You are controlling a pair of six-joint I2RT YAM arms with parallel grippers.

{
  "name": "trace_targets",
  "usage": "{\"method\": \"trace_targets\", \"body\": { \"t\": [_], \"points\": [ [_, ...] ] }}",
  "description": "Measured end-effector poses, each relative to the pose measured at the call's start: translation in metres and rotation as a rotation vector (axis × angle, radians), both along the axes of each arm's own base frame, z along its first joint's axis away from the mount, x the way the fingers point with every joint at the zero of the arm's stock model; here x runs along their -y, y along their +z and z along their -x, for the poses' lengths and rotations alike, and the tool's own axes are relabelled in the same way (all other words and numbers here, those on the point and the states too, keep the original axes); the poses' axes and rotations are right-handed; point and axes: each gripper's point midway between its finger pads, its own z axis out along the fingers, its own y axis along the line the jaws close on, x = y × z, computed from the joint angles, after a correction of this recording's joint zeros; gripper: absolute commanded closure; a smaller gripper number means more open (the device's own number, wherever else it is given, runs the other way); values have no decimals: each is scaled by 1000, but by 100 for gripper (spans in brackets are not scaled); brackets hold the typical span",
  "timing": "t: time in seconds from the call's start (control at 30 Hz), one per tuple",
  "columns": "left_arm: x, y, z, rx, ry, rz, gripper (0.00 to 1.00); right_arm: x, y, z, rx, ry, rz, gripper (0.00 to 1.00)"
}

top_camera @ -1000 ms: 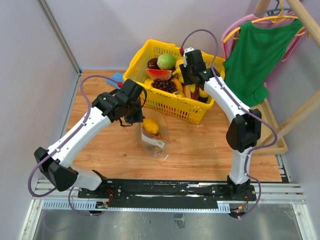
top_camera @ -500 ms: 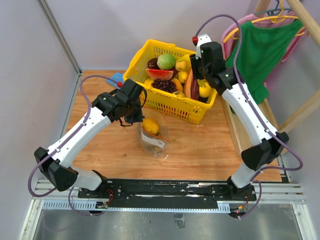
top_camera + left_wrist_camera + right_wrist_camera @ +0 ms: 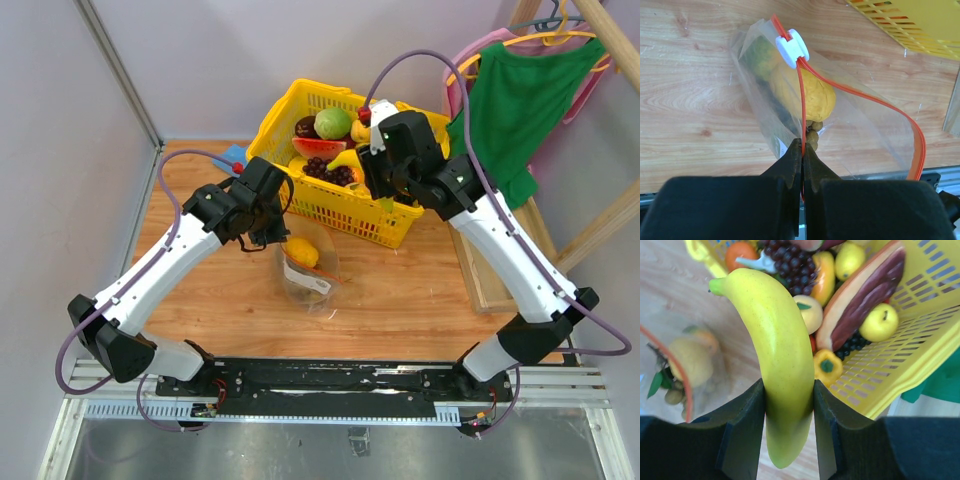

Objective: Place the food in the zip-top bag and seal the zipper
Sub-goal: Place the fake fruit in the zipper food storage bag.

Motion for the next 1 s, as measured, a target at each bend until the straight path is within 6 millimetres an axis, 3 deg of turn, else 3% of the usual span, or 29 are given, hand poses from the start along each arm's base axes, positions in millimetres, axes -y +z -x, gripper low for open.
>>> {"method": "trace_targets", "body": {
  "t": [0.4,0.7,1.0],
  "points": [
    [5,3,-4,14,17,29,100,-56,-21,77,-154,218,14,99],
    [6,4,-5,14,18,38,100,-70,-48,92,-237,238,77,99],
    [8,3,-3,9,13,46,100,-75,-74,86,-274,162,168,99]
  ]
}}
